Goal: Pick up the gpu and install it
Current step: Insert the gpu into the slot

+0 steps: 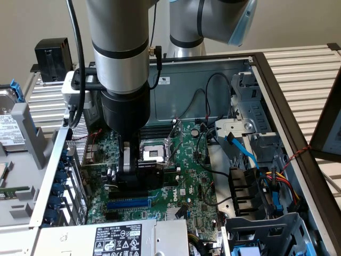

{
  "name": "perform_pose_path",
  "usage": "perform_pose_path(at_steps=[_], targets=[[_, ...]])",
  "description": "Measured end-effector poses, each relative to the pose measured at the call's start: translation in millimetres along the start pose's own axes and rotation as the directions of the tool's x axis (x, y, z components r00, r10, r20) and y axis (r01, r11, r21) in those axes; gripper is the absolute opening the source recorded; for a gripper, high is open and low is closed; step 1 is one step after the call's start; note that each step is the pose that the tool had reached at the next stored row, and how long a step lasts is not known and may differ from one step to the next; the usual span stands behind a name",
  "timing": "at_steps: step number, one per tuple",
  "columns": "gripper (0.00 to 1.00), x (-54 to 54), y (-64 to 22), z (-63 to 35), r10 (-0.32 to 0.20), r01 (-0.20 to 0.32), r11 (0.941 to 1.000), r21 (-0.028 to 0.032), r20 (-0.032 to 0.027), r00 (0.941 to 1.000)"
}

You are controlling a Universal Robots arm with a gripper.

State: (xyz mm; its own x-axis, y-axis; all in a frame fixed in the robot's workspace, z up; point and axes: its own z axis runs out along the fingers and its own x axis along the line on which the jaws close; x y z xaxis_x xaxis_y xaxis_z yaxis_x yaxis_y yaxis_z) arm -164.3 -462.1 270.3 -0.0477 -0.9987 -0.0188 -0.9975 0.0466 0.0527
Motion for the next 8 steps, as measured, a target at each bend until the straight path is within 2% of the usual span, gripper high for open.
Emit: perform_pose_path(at_steps=[8], targets=[[0.27,-0.5,0.4,0.2,-0.001,0.001,1.0,-0.0002,-0.0002,1.0]])
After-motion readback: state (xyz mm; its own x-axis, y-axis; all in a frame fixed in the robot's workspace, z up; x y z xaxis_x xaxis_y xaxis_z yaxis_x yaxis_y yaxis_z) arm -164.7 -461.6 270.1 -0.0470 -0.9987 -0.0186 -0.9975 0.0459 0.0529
